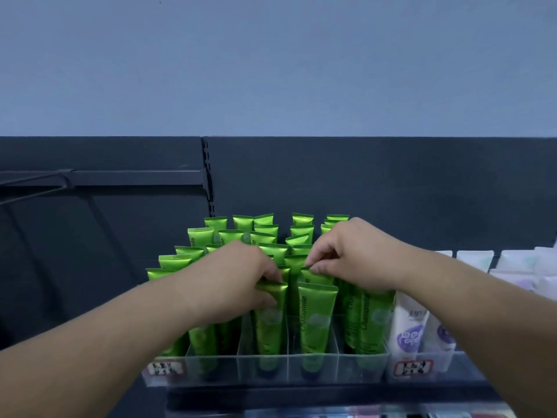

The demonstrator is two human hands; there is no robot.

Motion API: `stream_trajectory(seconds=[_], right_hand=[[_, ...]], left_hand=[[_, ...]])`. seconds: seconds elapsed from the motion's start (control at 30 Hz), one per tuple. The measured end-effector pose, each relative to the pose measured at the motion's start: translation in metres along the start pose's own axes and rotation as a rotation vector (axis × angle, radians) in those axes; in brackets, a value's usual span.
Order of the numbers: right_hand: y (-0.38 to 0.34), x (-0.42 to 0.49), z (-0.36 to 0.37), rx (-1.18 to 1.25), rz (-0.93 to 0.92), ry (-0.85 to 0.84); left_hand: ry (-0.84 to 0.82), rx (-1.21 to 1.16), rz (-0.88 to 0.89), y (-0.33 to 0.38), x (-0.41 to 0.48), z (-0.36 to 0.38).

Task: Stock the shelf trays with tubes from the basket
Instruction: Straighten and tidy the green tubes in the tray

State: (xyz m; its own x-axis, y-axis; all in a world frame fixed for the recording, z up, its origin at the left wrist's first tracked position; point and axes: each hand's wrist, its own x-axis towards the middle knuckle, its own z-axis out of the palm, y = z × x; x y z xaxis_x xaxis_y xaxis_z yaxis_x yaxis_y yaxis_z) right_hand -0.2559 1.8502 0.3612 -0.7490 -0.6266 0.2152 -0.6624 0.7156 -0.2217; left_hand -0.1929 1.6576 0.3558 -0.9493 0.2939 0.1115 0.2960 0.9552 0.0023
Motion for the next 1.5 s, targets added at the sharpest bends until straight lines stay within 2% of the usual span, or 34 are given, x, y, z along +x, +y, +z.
stream_trajectory(seconds=[0.47, 0.57, 0.67, 0.8, 0.9, 1.27, 1.5], right_hand=[[-0.007, -0.001, -0.002, 0.085, 0.085, 0.019], [-0.003, 0.001, -0.009, 0.117, 0.120, 0.080], [0.000, 0.010, -0.014, 0.114, 0.142, 0.097], [-0.005, 0.026, -0.010, 0.001, 0.112, -0.021], [-0.008, 0.033, -0.004, -0.039, 0.105, -0.086], [-0.002, 0.031, -0.002, -0.119, 0.116, -0.031], [-0.006, 0.025, -0.005, -0.168, 0.103, -0.034]], left_hand=[[-0.012, -0.133, 0.079, -0.011, 0.001, -0.005], [0.063, -0.225, 0.036, -0.018, 0.006, -0.019], [0.121, -0.144, 0.008, -0.031, 0.020, -0.028], [-0.019, -0.041, 0.025, -0.038, 0.037, -0.025], [-0.061, 0.013, 0.048, -0.037, 0.044, -0.023], [0.093, 0.079, 0.060, -0.029, 0.051, -0.016], [0.075, 0.019, 0.093, -0.026, 0.054, -0.014]])
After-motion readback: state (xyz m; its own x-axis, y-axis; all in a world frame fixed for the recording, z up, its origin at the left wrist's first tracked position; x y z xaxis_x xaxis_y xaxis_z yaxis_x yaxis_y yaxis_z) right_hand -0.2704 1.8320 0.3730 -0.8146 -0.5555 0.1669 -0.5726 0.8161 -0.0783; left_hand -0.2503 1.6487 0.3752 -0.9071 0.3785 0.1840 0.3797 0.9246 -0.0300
